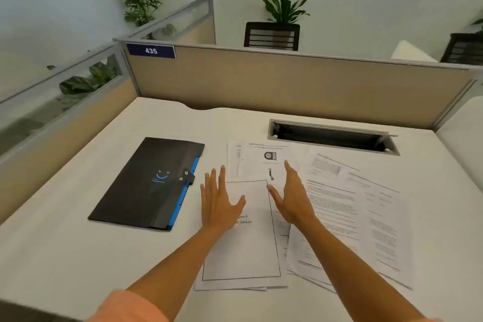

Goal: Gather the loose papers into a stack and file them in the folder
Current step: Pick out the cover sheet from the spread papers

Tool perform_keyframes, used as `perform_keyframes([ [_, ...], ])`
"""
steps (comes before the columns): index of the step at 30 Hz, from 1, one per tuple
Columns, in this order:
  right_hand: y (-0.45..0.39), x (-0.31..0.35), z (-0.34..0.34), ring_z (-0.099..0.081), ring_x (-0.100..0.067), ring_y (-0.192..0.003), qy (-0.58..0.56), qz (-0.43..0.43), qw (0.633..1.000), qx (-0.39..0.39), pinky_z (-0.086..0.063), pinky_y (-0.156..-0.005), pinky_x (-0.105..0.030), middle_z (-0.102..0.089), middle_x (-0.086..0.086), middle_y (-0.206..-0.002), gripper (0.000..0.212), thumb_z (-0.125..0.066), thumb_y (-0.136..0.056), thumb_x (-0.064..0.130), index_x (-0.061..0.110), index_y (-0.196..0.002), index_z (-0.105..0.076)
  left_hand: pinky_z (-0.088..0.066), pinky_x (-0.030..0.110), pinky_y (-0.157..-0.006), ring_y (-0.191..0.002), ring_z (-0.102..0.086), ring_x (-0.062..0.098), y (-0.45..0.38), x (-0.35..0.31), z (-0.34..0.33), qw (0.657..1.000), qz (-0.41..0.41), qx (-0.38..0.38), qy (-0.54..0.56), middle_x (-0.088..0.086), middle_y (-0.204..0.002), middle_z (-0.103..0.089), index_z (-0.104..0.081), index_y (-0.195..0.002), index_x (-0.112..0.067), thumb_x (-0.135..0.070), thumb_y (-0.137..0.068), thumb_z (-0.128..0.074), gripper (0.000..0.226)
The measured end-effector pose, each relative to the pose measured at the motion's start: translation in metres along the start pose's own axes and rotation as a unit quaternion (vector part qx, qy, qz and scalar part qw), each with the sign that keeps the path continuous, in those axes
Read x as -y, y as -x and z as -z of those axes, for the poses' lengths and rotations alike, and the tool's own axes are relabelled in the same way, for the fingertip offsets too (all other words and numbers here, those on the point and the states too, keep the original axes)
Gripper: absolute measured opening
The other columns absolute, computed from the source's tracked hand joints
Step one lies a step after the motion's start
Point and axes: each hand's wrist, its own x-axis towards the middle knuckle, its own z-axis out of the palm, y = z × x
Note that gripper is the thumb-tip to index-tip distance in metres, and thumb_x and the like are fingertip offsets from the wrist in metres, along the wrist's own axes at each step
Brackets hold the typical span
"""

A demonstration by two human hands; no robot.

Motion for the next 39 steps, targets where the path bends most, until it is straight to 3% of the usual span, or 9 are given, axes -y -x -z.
perform_keyframes([
  [6, 0.030, 0.003, -0.013, -0.042, -0.025, -0.134, 0.009, -0.064, 0.998, 0.018, -0.040, -0.111, -0.043, -0.039, -0.008, -0.149, 0.086, -0.057, -0.090, 0.056, 0.015, -0.154, -0.016, 0.008, 0.051, -0.118, -0.150, 0.006, 0.033, 0.021, 0.016, -0.006, 0.981, 0.178, 0.074, -0.034, 0.012, -0.164, -0.003, -0.007, -0.155, -0.024, -0.070, -0.074, -0.065, 0.110],
  [10, 0.042, 0.010, -0.020, -0.038, -0.028, -0.136, 0.007, -0.105, 0.994, 0.045, -0.039, -0.110, -0.041, -0.033, -0.013, -0.150, 0.089, -0.058, -0.092, 0.050, 0.005, -0.154, -0.013, -0.017, 0.050, -0.116, -0.146, -0.014, 0.033, 0.022, 0.009, -0.006, 0.959, 0.261, 0.098, -0.048, 0.013, -0.159, -0.015, -0.016, -0.151, -0.021, -0.071, -0.061, -0.076, 0.119],
  [14, 0.053, 0.013, -0.028, -0.038, -0.031, -0.136, -0.027, -0.135, 0.988, 0.068, -0.038, -0.109, -0.041, -0.030, -0.016, -0.150, 0.091, -0.065, -0.090, 0.042, 0.003, -0.153, -0.012, -0.033, 0.046, -0.105, -0.135, -0.027, 0.030, 0.022, 0.006, -0.004, 0.950, 0.298, 0.084, -0.045, 0.012, -0.149, -0.024, -0.020, -0.147, -0.020, -0.066, -0.052, -0.084, 0.123],
  [19, 0.052, 0.014, -0.033, -0.042, -0.029, -0.135, -0.097, -0.174, 0.977, 0.080, -0.039, -0.107, -0.041, -0.034, -0.013, -0.148, 0.096, -0.077, -0.083, 0.029, 0.010, -0.152, -0.012, -0.033, 0.051, -0.105, -0.137, -0.024, 0.031, 0.018, 0.005, 0.003, 0.936, 0.335, 0.104, -0.031, 0.012, -0.150, -0.021, -0.016, -0.147, -0.019, -0.063, -0.050, -0.087, 0.129],
  [22, 0.053, 0.019, -0.035, -0.056, -0.028, -0.122, -0.153, -0.202, 0.964, 0.077, -0.047, -0.103, -0.042, -0.054, -0.011, -0.136, 0.091, -0.079, -0.080, 0.027, 0.015, -0.147, -0.019, -0.032, 0.052, -0.105, -0.136, -0.026, 0.030, 0.016, 0.004, 0.005, 0.930, 0.343, 0.121, -0.053, 0.012, -0.149, -0.022, -0.018, -0.146, -0.019, -0.066, -0.048, -0.086, 0.128],
  [25, 0.055, 0.022, -0.036, -0.063, -0.028, -0.110, -0.118, -0.202, 0.968, 0.089, -0.053, -0.092, -0.039, -0.062, -0.009, -0.123, 0.071, -0.072, -0.085, 0.024, 0.014, -0.140, -0.030, -0.032, 0.051, -0.104, -0.135, -0.028, 0.031, 0.013, 0.004, 0.003, 0.931, 0.340, 0.121, -0.061, 0.012, -0.147, -0.024, -0.019, -0.145, -0.019, -0.066, -0.047, -0.086, 0.127],
  [31, 0.049, 0.016, -0.020, -0.063, -0.029, -0.107, -0.054, -0.184, 0.979, 0.066, -0.046, -0.081, -0.031, -0.064, -0.011, -0.120, 0.046, -0.066, -0.090, 0.019, 0.012, -0.133, -0.050, -0.030, 0.051, -0.103, -0.130, -0.030, 0.032, 0.013, -0.001, -0.004, 0.949, 0.306, 0.070, -0.034, 0.013, -0.146, -0.025, -0.018, -0.145, -0.019, -0.062, -0.055, -0.085, 0.119],
  [35, 0.050, 0.000, 0.005, -0.063, -0.024, -0.093, -0.085, -0.158, 0.984, 0.003, -0.039, -0.063, -0.018, -0.063, 0.003, -0.091, 0.019, -0.069, -0.089, 0.020, 0.012, -0.106, -0.064, -0.030, 0.050, -0.102, -0.128, -0.033, 0.032, 0.010, -0.009, -0.010, 0.958, 0.285, 0.037, -0.009, 0.013, -0.146, -0.028, -0.023, -0.145, -0.017, -0.062, -0.063, -0.081, 0.110],
  [39, 0.057, -0.034, 0.035, -0.062, -0.028, -0.103, -0.136, -0.196, 0.970, -0.049, -0.048, -0.083, -0.032, -0.070, -0.010, -0.105, 0.029, -0.071, -0.088, 0.023, 0.001, -0.108, -0.068, -0.031, 0.050, -0.102, -0.127, -0.033, 0.033, 0.004, -0.020, -0.017, 0.967, 0.253, 0.015, 0.034, 0.013, -0.146, -0.029, -0.028, -0.144, -0.016, -0.057, -0.069, -0.079, 0.100],
])
